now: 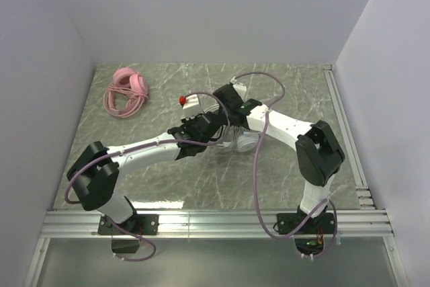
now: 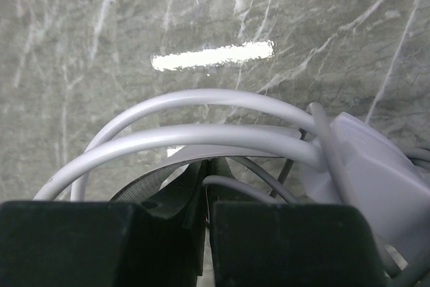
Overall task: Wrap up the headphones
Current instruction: Wrap the headphone cable with the right arm
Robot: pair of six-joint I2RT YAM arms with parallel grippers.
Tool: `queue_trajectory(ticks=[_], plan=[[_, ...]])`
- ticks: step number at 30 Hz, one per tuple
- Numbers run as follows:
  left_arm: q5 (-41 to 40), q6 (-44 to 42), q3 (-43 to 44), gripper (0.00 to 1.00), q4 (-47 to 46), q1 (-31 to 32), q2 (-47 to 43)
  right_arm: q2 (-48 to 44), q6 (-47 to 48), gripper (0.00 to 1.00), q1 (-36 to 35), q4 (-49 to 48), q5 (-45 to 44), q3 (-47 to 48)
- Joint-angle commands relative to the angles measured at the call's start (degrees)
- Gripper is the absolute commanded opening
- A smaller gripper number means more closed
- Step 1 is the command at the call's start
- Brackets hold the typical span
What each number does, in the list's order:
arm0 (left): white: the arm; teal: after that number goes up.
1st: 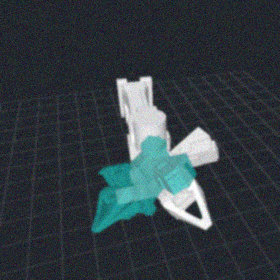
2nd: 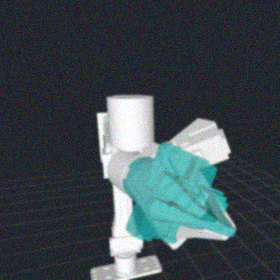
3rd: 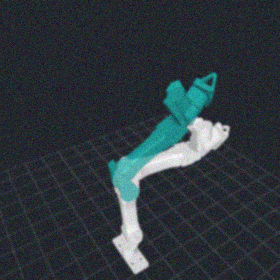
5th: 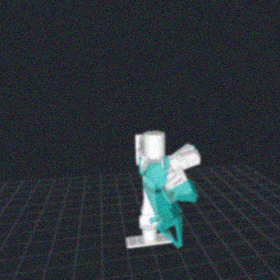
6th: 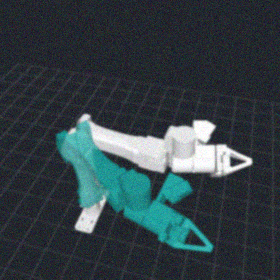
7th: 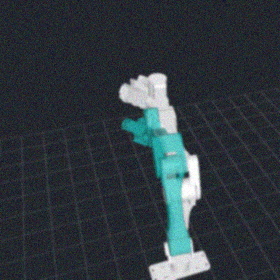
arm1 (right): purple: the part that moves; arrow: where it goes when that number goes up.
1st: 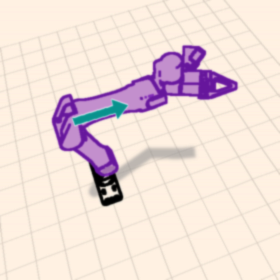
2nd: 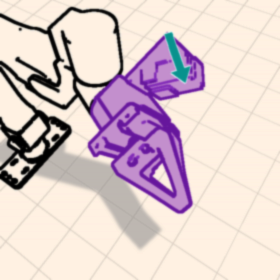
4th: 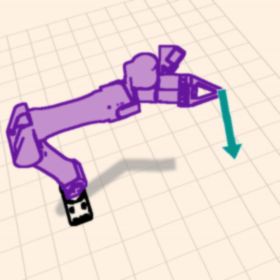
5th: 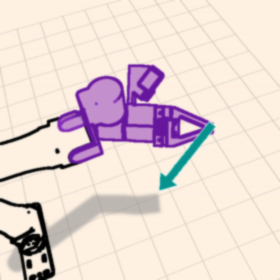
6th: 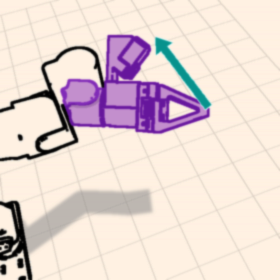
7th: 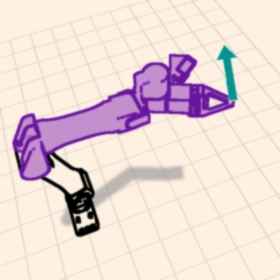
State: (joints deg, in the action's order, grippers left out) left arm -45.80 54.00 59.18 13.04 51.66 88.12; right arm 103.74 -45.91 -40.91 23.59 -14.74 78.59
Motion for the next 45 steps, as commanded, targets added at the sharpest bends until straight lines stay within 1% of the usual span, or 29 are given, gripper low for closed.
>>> queue_trajectory(ticks=[1, 5, 6, 11, 12, 15, 17, 21, 22, 23, 37, 40, 42, 43, 45], plan=[[1.9, 5.5, 4.5, 0.0, -6.4, -0.3, 0.4, 1.6, 1.8, 0.0, -0.7, -0.5, 1.8, 0.0], [2.0, 5.8, 4.4, 0.0, -7.1, -0.4, 1.1, 1.5, 2.4, 0.01, -0.7, 0.0, 2.7, 0.7], [2.1, 5.9, 4.5, 0.0, -6.8, -0.5, 1.2, 1.5, 2.4, 0.04, -0.6, 0.2, 2.5, 1.1], [2.7, 6.8, 6.7, 0.0, -4.0, -1.1, 3.1, 1.4, 3.0, 0.08, -0.6, 1.4, 1.3, 2.1], [2.7, 7.3, 7.1, 0.0, -3.5, -1.3, 3.5, 1.4, 3.1, 0.11, -0.6, 1.5, 1.0, 2.4], [2.6, 8.0, 8.1, 0.0, -2.1, -1.4, 4.4, 1.7, 3.5, 0.14, -0.4, 1.7, 1.4, 2.7], [2.6, 8.1, 8.5, 0.0, -1.7, -1.6, 5.1, 1.9, 3.5, 0.2, -0.3, 1.6, 1.5, 2.8], [3.0, 8.3, 8.2, 0.0, -2.1, -1.8, 5.4, 0.9, 3.8, 0.21, -0.1, 0.9, 1.6, 2.4], [3.2, 8.3, 8.2, 0.0, -2.2, -1.8, 5.5, 0.6, 3.9, 0.22, -0.1, 1.3, 1.6, 2.5], [3.2, 8.2, 8.2, 0.0, -2.2, -2.1, 5.7, 0.5, 4.1, 0.25, -0.1, 1.4, 1.8, 2.9], [4.1, 8.2, 8.8, 0.0, -2.2, -3.9, 7.2, -4.1, 4.3, 0.26, 0.7, 2.8, 2.6, 3.0], [4.3, 8.1, 9.6, 0.0, -2.0, -4.5, 8.2, -4.3, 4.7, 0.26, 1.0, 2.9, 4.4, 3.6], [4.3, 7.8, 10.0, 0.0, -2.1, -4.7, 8.4, -3.9, 5.0, 0.29, 1.4, 3.1, 5.8, 4.4], [4.1, 7.7, 10.1, 0.0, -2.2, -4.8, 8.5, -3.2, 5.0, 0.32, 1.6, 3.8, 6.1, 4.7], [4.1, 7.3, 10.0, 0.0, -2.9, -4.7, 8.0, -2.5, 5.0, 0.32, 1.8, 4.1, 6.7, 5.3]])
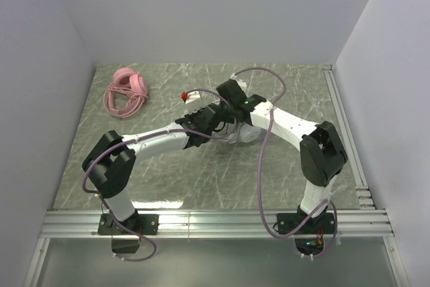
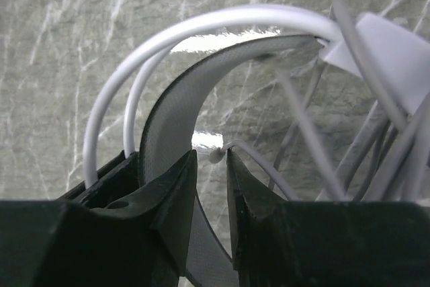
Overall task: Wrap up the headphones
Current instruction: Wrap the headphone cable with the right arm
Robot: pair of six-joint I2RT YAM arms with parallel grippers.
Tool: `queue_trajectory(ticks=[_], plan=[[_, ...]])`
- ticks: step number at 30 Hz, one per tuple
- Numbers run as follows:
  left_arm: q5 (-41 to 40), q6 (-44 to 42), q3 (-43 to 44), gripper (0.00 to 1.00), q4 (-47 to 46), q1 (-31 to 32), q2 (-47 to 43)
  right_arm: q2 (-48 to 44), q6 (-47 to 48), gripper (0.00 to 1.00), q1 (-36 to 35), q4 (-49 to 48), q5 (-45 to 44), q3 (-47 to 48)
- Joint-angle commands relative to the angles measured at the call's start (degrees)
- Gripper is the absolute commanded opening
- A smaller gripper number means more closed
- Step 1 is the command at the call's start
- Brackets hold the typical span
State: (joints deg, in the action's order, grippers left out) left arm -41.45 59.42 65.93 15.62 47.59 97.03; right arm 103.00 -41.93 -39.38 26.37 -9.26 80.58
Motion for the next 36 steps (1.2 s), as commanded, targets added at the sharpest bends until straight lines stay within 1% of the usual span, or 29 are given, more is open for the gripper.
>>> queue_trajectory(ticks=[1, 3, 4, 6, 7, 8, 10, 12, 13, 15, 17, 20, 23, 28, 32, 36], plan=[[-0.2, 1.8, 3.2, 0.0, -5.7, -0.7, -1.1, -1.6, 0.9, 0.32, 0.4, 1.0, 1.6, 3.2], [-0.1, 1.4, 3.0, 0.0, -6.0, -0.7, -1.5, -1.4, 0.7, 0.27, 0.9, 0.7, 3.2, 3.0], [-0.3, 1.4, 3.1, 0.0, -5.9, -0.7, -1.6, -0.9, 0.6, 0.19, 1.1, 1.2, 3.3, 3.7], [-0.7, 1.3, 3.2, 0.0, -5.5, -0.7, -1.6, 1.2, 0.9, 0.1, 1.2, 3.7, 1.6, 5.8], [-0.8, 1.3, 3.2, 0.0, -5.5, -0.7, -1.7, 2.0, 1.1, 0.1, 1.2, 6.6, 1.3, 7.0], [-0.9, 1.3, 3.0, 0.0, -5.8, -0.7, -1.8, 2.9, 1.2, 0.11, 1.2, 7.9, 0.8, 9.5], [-0.9, 1.1, 2.6, 0.0, -6.2, -0.7, -2.2, 4.0, 1.5, 0.13, 1.2, 9.0, 0.8, 10.2], [-0.9, 1.2, 3.0, 0.0, -5.9, -0.7, -2.0, 2.7, 1.2, 0.14, 1.2, 6.7, 2.0, 9.2], [-0.9, 1.2, 3.1, 0.0, -5.6, -0.7, -1.9, 2.0, 0.9, 0.18, 1.2, 5.9, 2.1, 7.9], [-0.8, 1.2, 3.5, 0.0, -5.2, -0.7, -1.2, 0.3, 0.4, 0.2, 1.3, 4.3, 3.0, 6.9], [-0.6, 1.3, 3.4, 0.0, -5.5, -0.7, -1.0, 0.0, 0.0, 0.21, 1.9, 3.8, 4.1, 7.7], [-0.3, 1.5, 3.3, 0.0, -5.8, -0.7, -0.7, 0.5, 0.3, 0.21, 3.0, 6.0, 4.5, 11.3], [-0.2, 1.4, 3.9, 0.0, -5.5, -0.7, -0.2, 0.6, 0.2, 0.21, 4.0, 6.2, 6.3, 13.6], [0.1, 1.4, 5.3, 0.0, -5.0, -0.9, 1.5, 1.0, -0.3, 0.24, 5.0, 6.9, 7.5, 17.1], [0.8, 1.3, 6.0, 0.0, -4.8, -1.1, 2.5, 1.0, -0.3, 0.23, 5.9, 7.2, 7.5, 19.0], [1.8, 1.3, 6.4, 0.0, -4.7, -2.2, 3.3, -1.4, -0.5, 0.23, 7.9, 5.8, 7.4, 19.7]])
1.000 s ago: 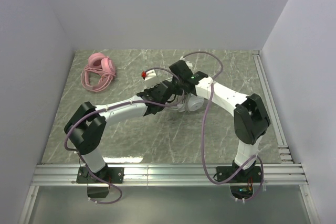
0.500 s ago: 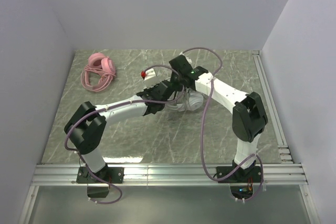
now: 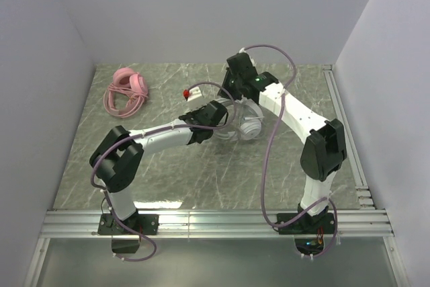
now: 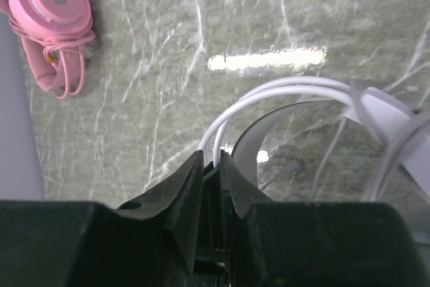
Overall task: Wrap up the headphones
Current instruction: Wrap the headphone cable with the right arm
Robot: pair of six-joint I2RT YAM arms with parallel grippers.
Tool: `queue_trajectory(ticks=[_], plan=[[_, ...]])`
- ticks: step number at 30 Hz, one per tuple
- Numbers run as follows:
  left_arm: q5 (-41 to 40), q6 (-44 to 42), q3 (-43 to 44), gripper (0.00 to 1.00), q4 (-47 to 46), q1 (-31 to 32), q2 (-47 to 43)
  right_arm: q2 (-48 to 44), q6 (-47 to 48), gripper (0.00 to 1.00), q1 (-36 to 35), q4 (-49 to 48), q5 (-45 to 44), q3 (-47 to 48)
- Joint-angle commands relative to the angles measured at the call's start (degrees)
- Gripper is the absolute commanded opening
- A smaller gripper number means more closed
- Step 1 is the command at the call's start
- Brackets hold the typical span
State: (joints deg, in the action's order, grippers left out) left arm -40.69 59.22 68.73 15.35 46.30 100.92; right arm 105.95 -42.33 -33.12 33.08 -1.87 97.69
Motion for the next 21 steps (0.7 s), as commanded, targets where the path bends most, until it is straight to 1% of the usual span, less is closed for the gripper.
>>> queue_trajectory(ticks=[1, 5, 9, 11, 14, 16, 17, 18, 20, 21], plan=[[1.2, 1.5, 3.5, 0.0, -4.5, -1.4, -0.6, -4.9, -0.1, 0.23, 2.8, -1.1, 0.0, 2.7], [2.0, 0.9, 3.0, 0.0, -5.5, -2.9, -1.1, -9.0, 1.2, 0.23, 5.7, -1.8, -1.4, 1.5], [2.2, 0.5, 3.4, 0.0, -5.3, -3.7, -0.8, -13.7, 2.6, 0.24, 8.4, -4.2, -3.5, -3.5], [2.5, 0.5, 3.4, 0.0, -5.3, -3.9, -0.7, -15.8, 3.6, 0.25, 9.6, -3.8, -5.2, -5.1], [3.0, 0.3, 3.7, 0.0, -5.1, -4.2, -0.8, -19.4, 4.7, 0.26, 11.3, -4.2, -3.4, -10.7], [3.3, 0.2, 3.8, 0.0, -5.1, -4.6, -1.1, -22.3, 5.1, 0.27, 13.7, -7.3, -2.3, -17.5], [3.4, -0.1, 3.8, 0.0, -5.0, -4.6, -1.2, -25.8, 5.5, 0.28, 15.0, -9.9, -2.3, -20.1], [3.5, -0.2, 3.8, 0.0, -5.0, -4.7, -1.3, -27.4, 5.8, 0.29, 15.8, -11.0, -2.5, -24.6], [3.5, -0.2, 3.7, 0.0, -4.8, -4.9, -1.8, -31.4, 7.2, 0.29, 17.3, -12.5, -2.0, -28.2], [3.5, -0.3, 3.4, 0.0, -4.9, -5.1, -2.0, -32.1, 7.6, 0.3, 18.2, -12.6, -0.2, -30.3]])
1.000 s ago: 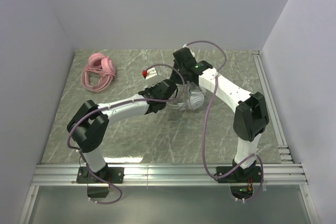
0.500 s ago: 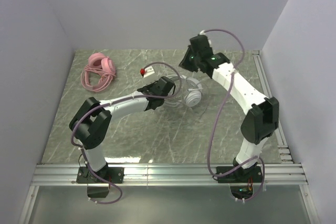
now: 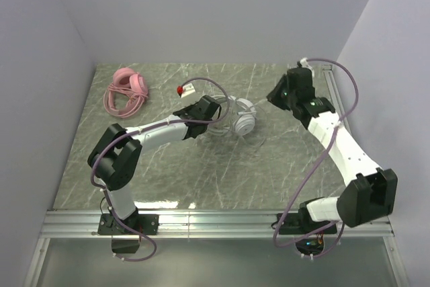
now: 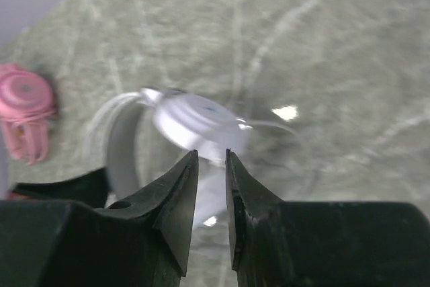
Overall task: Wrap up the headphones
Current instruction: Wrap the headphone cable with the right arm
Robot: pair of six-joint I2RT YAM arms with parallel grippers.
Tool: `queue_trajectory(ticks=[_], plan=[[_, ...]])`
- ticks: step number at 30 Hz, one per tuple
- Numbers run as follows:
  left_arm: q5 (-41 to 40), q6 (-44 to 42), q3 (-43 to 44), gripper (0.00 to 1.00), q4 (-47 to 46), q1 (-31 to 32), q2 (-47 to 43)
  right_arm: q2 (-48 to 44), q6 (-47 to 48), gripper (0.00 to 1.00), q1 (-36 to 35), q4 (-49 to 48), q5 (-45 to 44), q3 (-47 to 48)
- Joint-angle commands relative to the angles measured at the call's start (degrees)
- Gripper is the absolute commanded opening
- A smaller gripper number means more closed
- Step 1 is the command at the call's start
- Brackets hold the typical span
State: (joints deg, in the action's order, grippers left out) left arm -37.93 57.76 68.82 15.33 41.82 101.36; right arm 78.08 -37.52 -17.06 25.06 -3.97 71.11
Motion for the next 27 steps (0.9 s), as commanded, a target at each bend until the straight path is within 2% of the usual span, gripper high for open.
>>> queue_trajectory(ticks=[1, 5, 9, 17, 27], plan=[[0.8, 1.0, 3.3, 0.0, -5.0, -0.6, -2.7, -4.7, 3.4, 0.31, 3.6, -4.2, 2.6, -4.6], [1.7, 0.9, 3.2, 0.0, -4.5, -0.9, -3.7, -5.7, 5.4, 0.37, 5.8, -5.3, 6.3, -9.9], [2.7, 0.6, 3.0, 0.0, -4.2, -1.0, -4.8, -7.1, 7.4, 0.45, 8.0, -13.3, 14.1, -17.5], [5.0, -0.5, 2.5, 0.0, -2.8, -1.0, -7.8, -3.8, 16.1, 0.45, 8.2, -19.7, 18.3, -18.4], [7.0, -1.1, 2.1, 0.0, -1.9, -1.0, -9.4, -0.8, 18.5, 0.49, 8.2, -20.4, 17.2, -16.8]])
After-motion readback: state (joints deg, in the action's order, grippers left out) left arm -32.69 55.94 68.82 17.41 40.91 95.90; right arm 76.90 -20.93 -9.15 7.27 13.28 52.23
